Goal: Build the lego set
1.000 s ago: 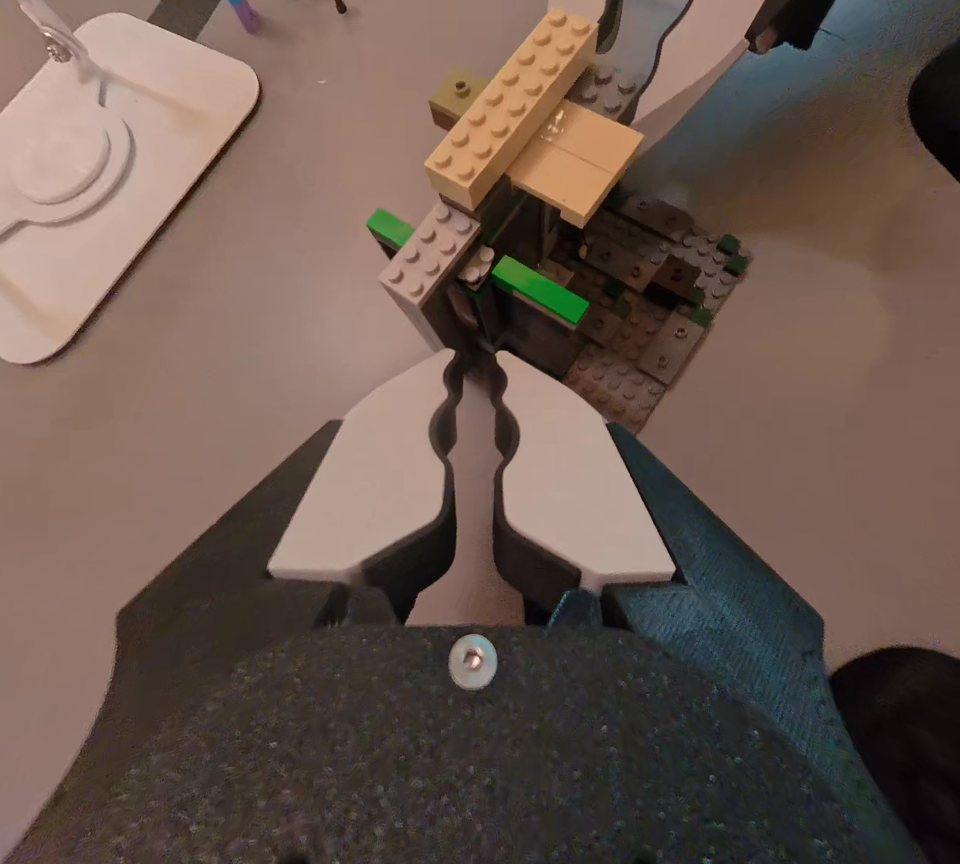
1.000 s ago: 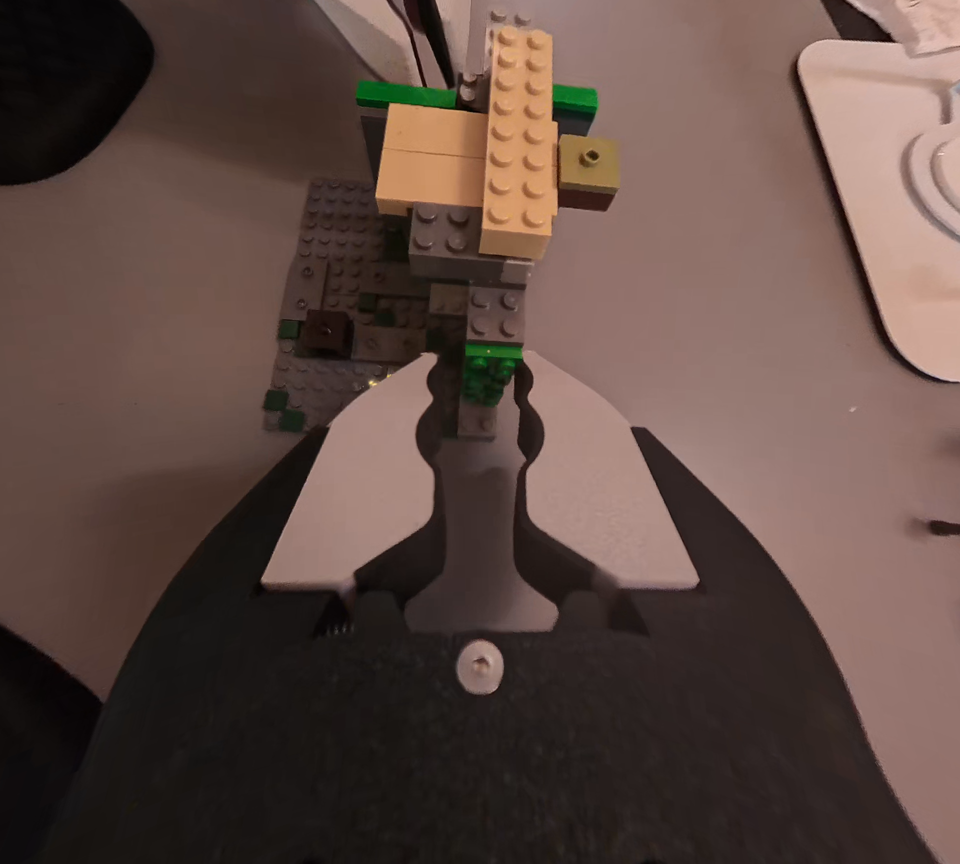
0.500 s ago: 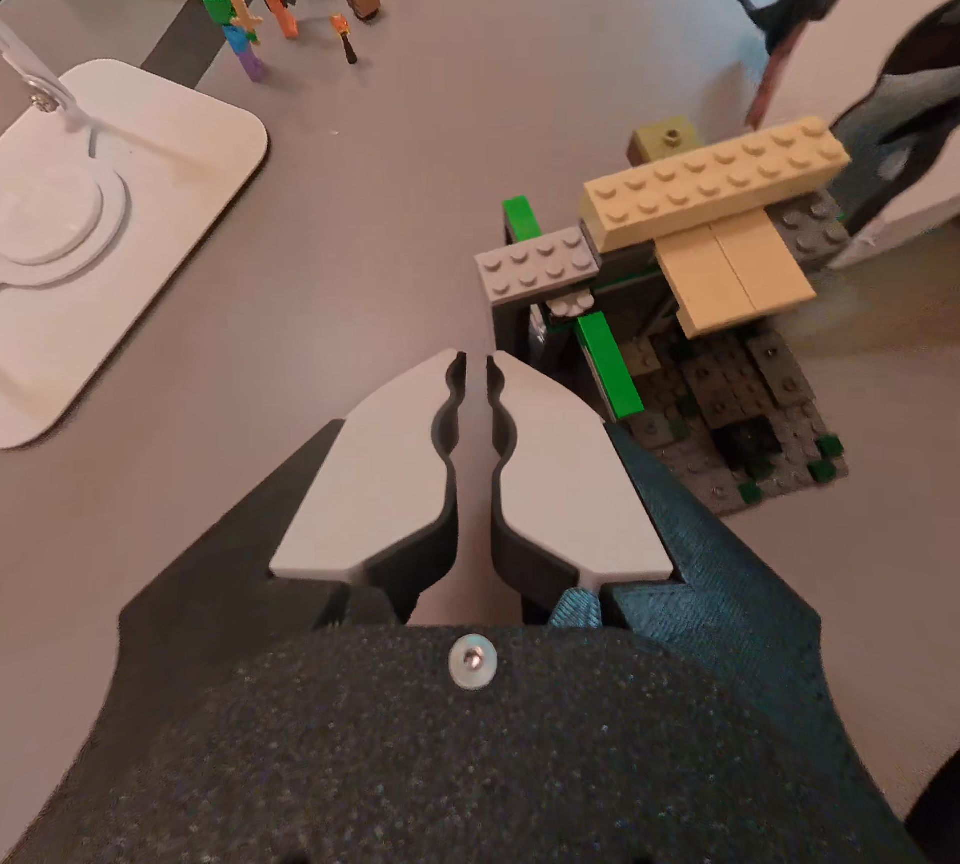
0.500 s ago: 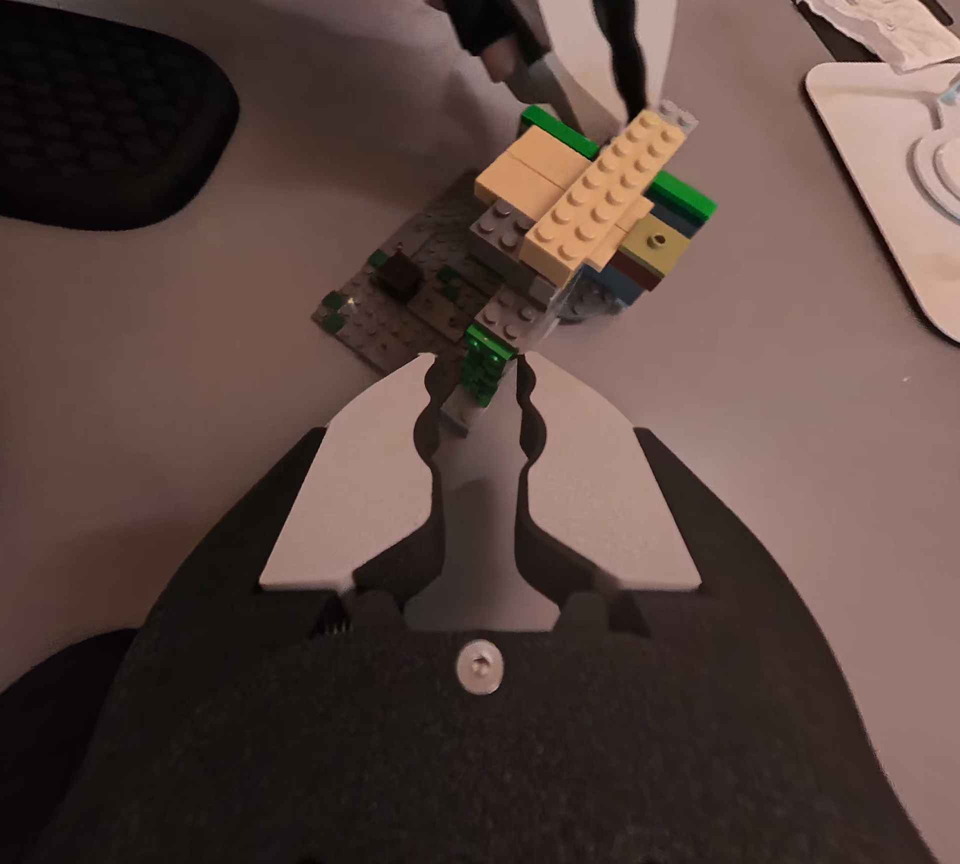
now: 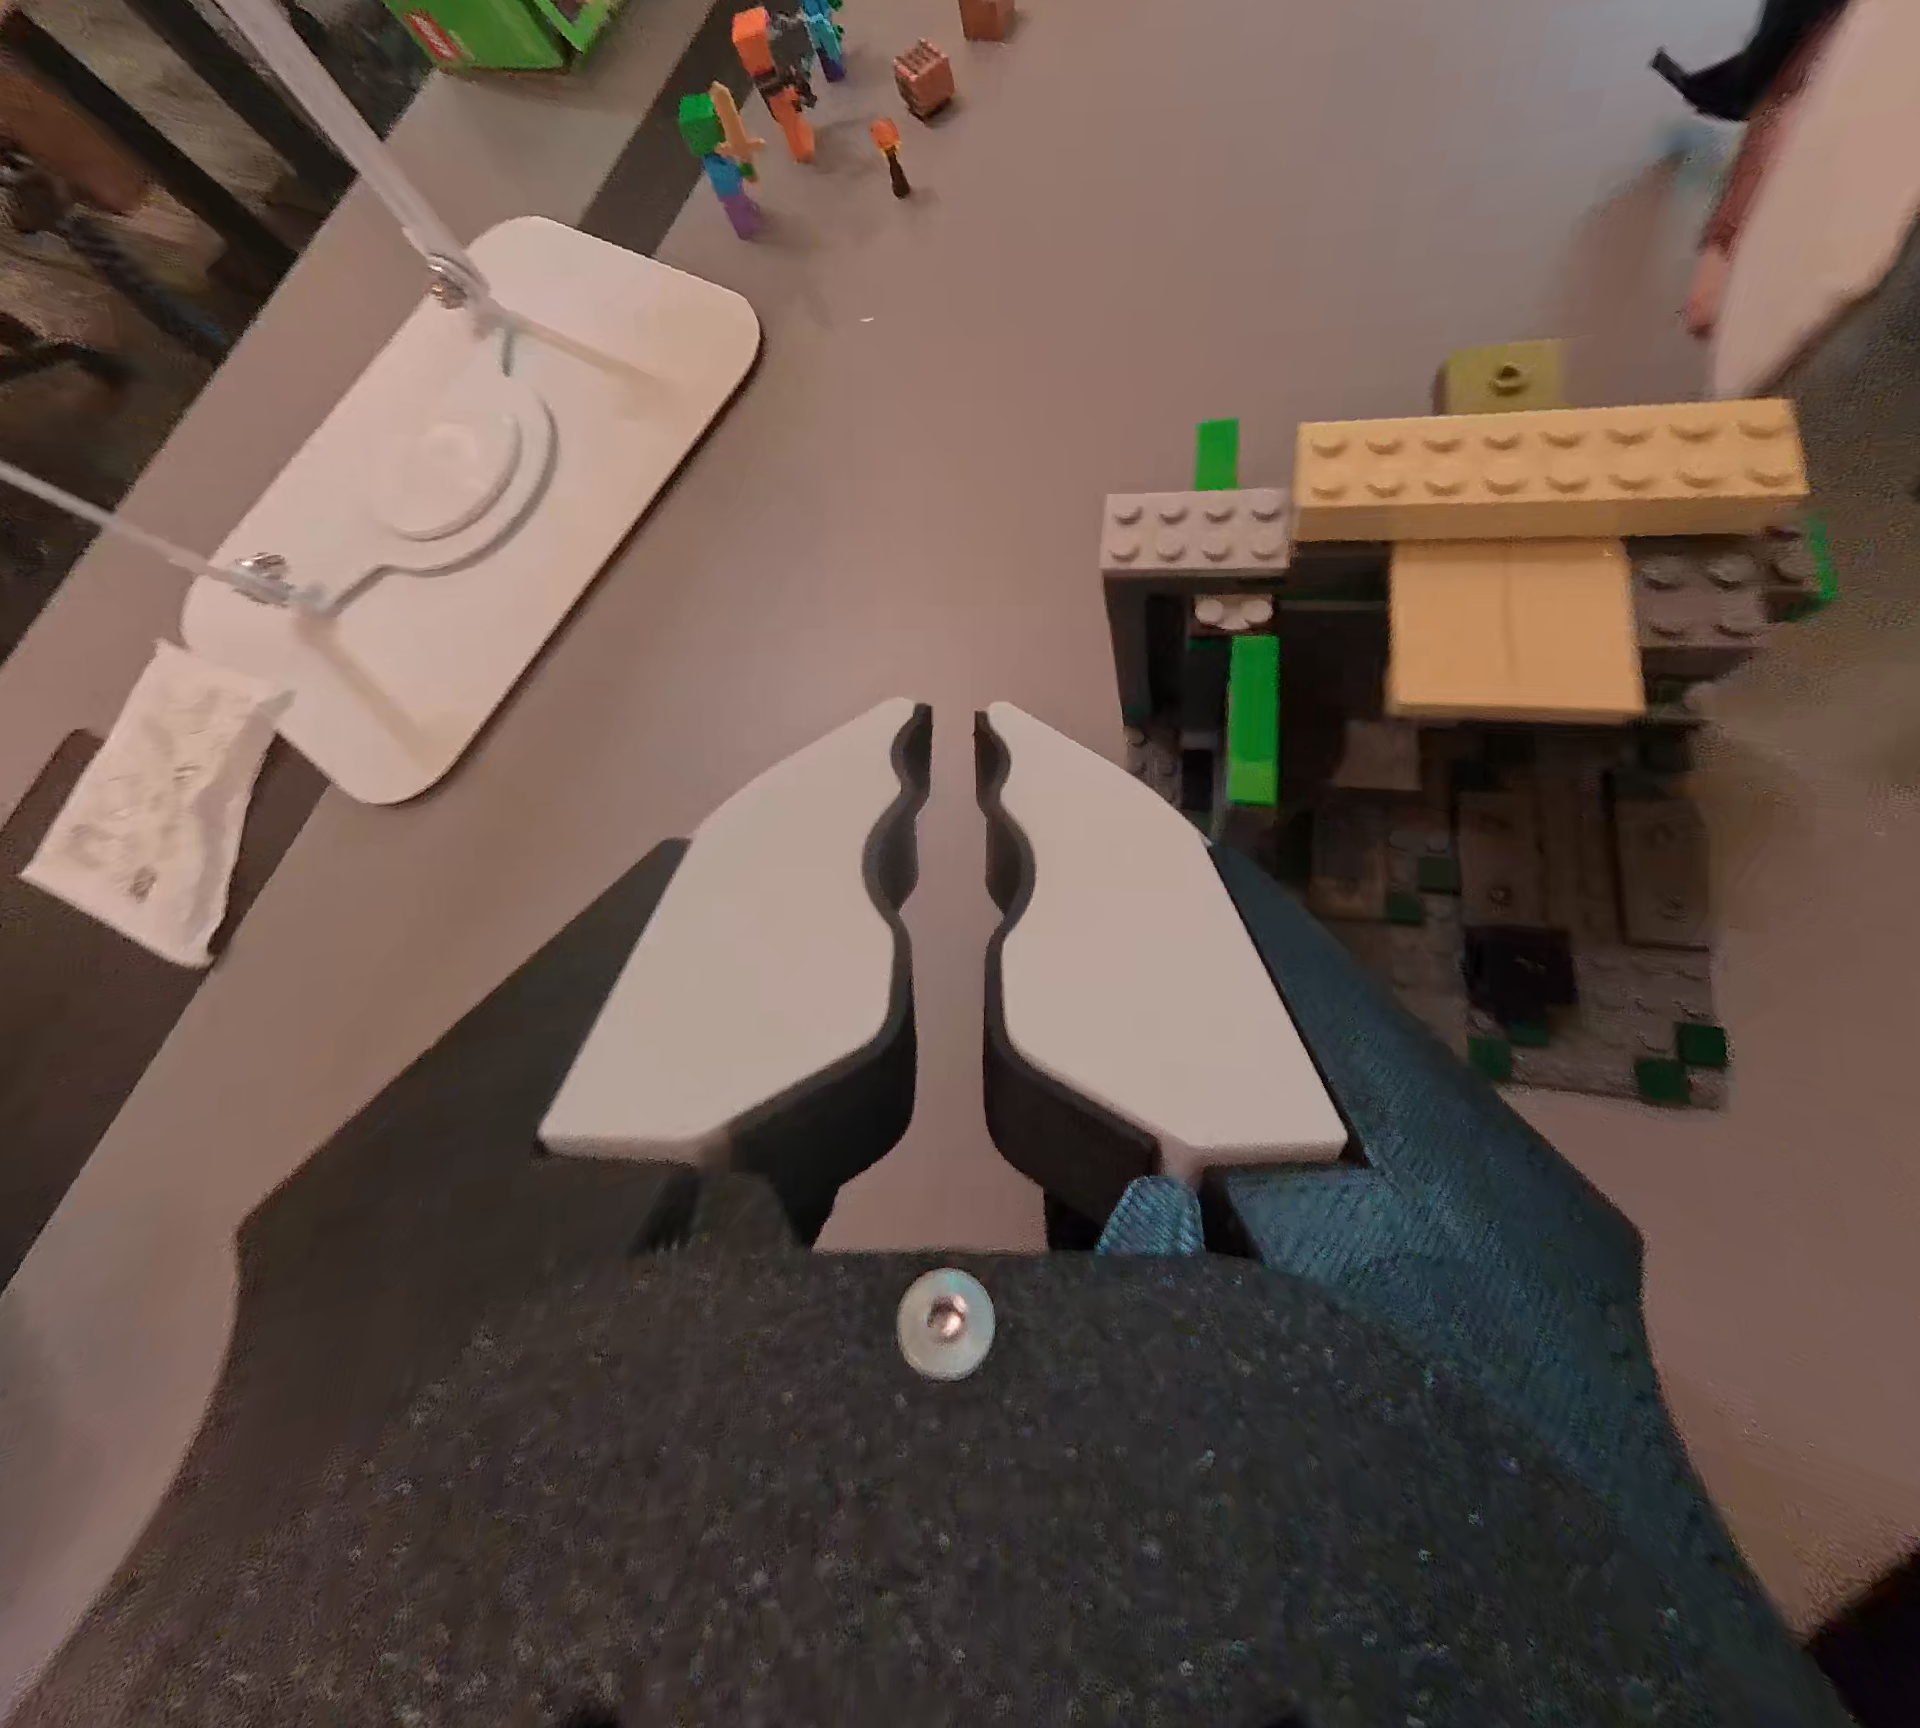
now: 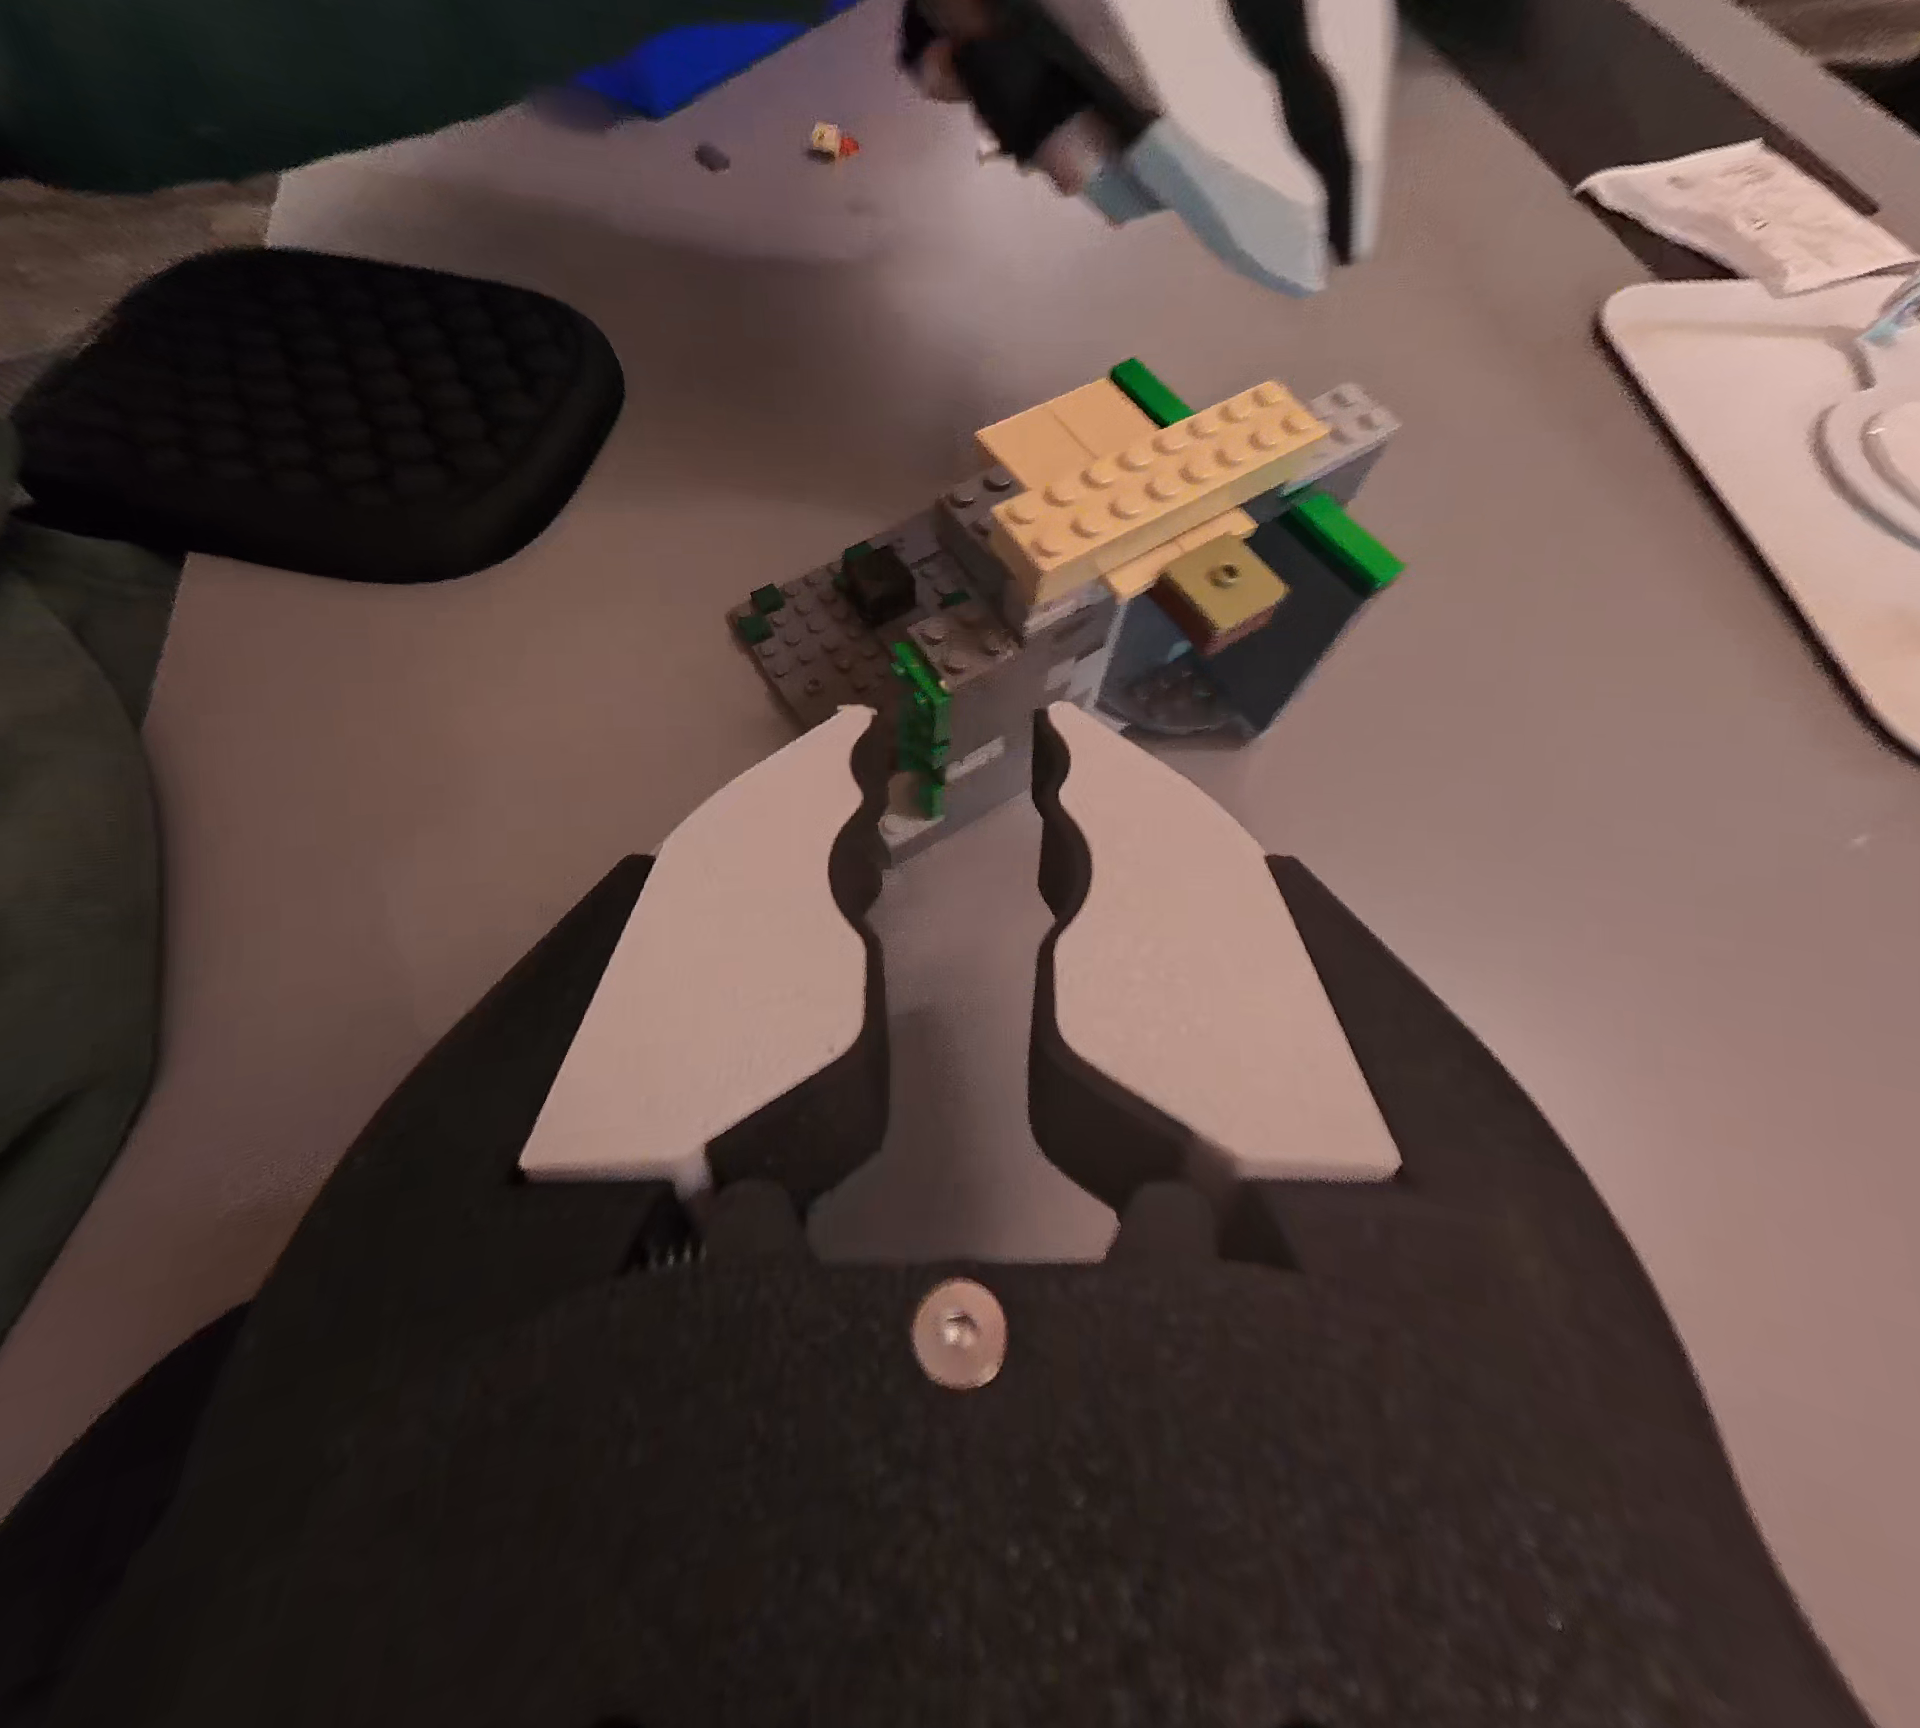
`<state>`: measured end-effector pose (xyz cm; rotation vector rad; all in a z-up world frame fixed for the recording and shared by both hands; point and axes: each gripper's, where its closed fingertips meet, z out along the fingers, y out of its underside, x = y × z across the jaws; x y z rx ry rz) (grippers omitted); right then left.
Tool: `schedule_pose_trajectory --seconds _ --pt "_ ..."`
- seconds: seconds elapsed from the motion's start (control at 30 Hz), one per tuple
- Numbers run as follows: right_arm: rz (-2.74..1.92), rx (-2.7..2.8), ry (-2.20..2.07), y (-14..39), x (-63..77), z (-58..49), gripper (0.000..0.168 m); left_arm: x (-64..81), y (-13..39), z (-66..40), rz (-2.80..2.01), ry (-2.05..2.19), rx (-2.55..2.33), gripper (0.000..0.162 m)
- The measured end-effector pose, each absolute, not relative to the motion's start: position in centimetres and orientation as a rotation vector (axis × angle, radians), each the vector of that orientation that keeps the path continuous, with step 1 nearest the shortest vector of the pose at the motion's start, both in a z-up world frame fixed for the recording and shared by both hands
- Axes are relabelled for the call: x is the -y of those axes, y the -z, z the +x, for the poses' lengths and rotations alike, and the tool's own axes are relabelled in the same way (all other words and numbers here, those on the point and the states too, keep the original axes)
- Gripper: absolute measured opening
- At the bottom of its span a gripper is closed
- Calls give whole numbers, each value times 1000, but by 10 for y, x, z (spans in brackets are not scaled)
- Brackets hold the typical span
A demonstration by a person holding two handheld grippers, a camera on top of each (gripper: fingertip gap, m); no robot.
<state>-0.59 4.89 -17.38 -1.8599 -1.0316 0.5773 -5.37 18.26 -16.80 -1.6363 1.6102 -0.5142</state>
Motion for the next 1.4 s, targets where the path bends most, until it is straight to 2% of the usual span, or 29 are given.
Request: schedule_pose_trajectory --seconds 0.3,0.43,0.63,0.8,1.07,1.4 --pt "-1783 1064 -518 142 -71 14 22 -123 148 -76 -1600 557 -1516 8" --pt "-1782 1162 -498 136 -78 9 24 -104 154 -72 -1591 575 -1533 14" --pt "-1794 1298 -463 155 -90 13 28 -93 167 -63 -1571 582 -1587 20" --pt "-1790 1309 -500 171 -95 16 21 -93 172 -58 -1559 569 -1604 20" --pt "-1766 1310 -531 170 -95 13 12 -92 173 -54 -1562 578 -1606 20" --pt "-1751 1310 -553 171 -92 8 11 -92 175 -53 -1568 574 -1614 20"
